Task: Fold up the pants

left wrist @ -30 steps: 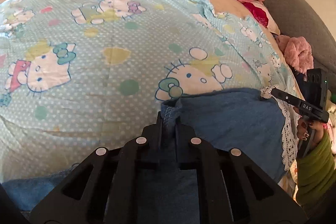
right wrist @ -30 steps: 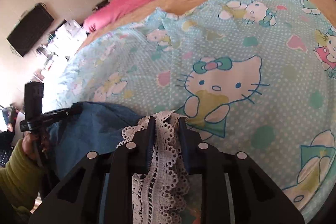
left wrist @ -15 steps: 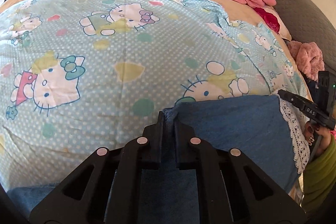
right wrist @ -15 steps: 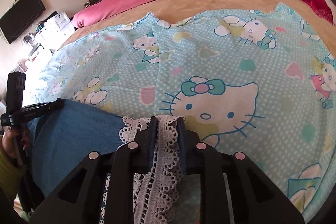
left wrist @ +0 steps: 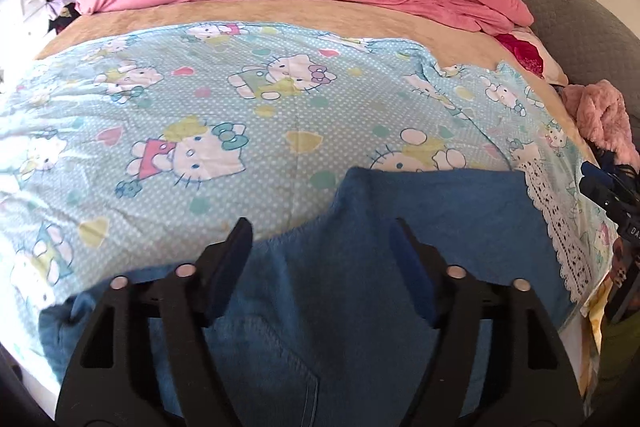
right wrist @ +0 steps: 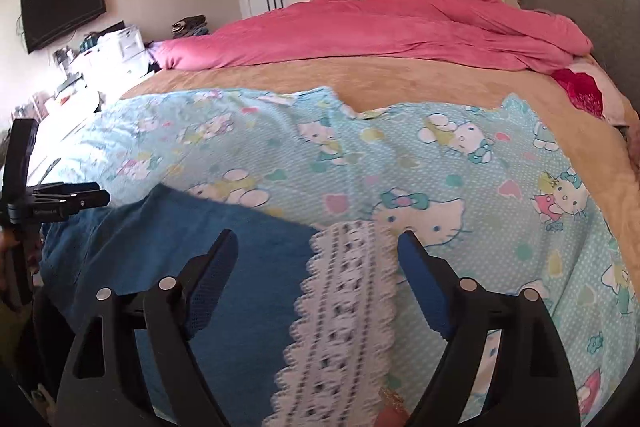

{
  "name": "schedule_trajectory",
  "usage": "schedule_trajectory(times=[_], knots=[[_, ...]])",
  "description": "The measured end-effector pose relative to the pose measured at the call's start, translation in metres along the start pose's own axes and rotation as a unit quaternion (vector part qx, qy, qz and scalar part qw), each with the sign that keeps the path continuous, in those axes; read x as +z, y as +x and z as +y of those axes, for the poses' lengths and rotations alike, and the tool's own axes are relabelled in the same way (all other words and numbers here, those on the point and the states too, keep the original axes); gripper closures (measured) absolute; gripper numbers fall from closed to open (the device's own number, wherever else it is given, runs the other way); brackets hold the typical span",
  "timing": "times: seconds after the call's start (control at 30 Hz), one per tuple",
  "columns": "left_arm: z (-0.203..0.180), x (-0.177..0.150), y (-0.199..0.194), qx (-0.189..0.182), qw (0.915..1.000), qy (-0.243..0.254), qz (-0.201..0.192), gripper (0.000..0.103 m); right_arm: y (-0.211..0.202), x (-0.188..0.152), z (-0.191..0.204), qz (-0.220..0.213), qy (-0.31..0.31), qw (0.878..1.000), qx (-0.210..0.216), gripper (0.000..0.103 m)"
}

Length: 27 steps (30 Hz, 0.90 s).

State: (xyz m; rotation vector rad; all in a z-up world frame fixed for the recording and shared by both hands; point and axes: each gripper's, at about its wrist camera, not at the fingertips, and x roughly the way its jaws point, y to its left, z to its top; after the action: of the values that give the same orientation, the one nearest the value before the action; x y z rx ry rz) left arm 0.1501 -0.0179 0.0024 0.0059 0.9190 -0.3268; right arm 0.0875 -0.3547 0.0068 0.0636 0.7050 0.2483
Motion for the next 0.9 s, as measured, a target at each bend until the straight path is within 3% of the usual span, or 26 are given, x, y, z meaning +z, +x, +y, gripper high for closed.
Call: schedule_trajectory(times=[0.1, 0.2, 0.3, 0.33, 0.4, 0.5, 0.67, 0.73, 0.9], knots=[[-0.001, -0.014, -0.011, 0.001, 1.0, -0.006, -0.003, 0.018, 0.003, -0.006, 0.025, 0.012, -0.028, 1.0, 0.004, 0.022], [-0.005, -0.031, -0.018, 0.014, 0.9999, 0.007, 0.006, 0.01, 0.007, -0.013, 0.047, 0.027, -0.048, 0.998, 0.007, 0.022], [-0.007, -0.044, -0.02, 0.047, 0.9985, 0.027, 0.01, 0.01, 0.015, -0.021, 0.068, 0.042, -0.066, 0.997, 0.02, 0.02], [-0.006, -0.048, -0.019, 0.053, 0.9981, 0.028, 0.01, 0.01, 0.016, -0.023, 0.073, 0.046, -0.07, 0.996, 0.025, 0.011], [-0.002, -0.058, -0.014, 0.07, 0.997, 0.024, 0.021, 0.01, 0.02, -0.027, 0.082, 0.052, -0.076, 0.995, 0.028, 0.01], [0.009, -0.07, 0.0, 0.125, 0.9904, 0.026, 0.053, 0.01, 0.029, -0.032, 0.085, 0.074, -0.082, 0.994, 0.02, 0.01], [0.028, -0.078, 0.0, 0.098, 0.9941, 0.008, 0.045, 0.009, 0.048, -0.051, 0.053, 0.145, -0.05, 0.987, -0.053, 0.01], [0.029, -0.08, 0.0, 0.099, 0.9941, 0.01, 0.044, 0.009, 0.045, -0.057, 0.037, 0.14, -0.016, 0.989, -0.034, 0.01], [0.038, -0.081, 0.002, 0.083, 0.9959, -0.005, 0.037, 0.008, 0.041, -0.061, 0.036, 0.135, -0.018, 0.99, -0.039, 0.01]])
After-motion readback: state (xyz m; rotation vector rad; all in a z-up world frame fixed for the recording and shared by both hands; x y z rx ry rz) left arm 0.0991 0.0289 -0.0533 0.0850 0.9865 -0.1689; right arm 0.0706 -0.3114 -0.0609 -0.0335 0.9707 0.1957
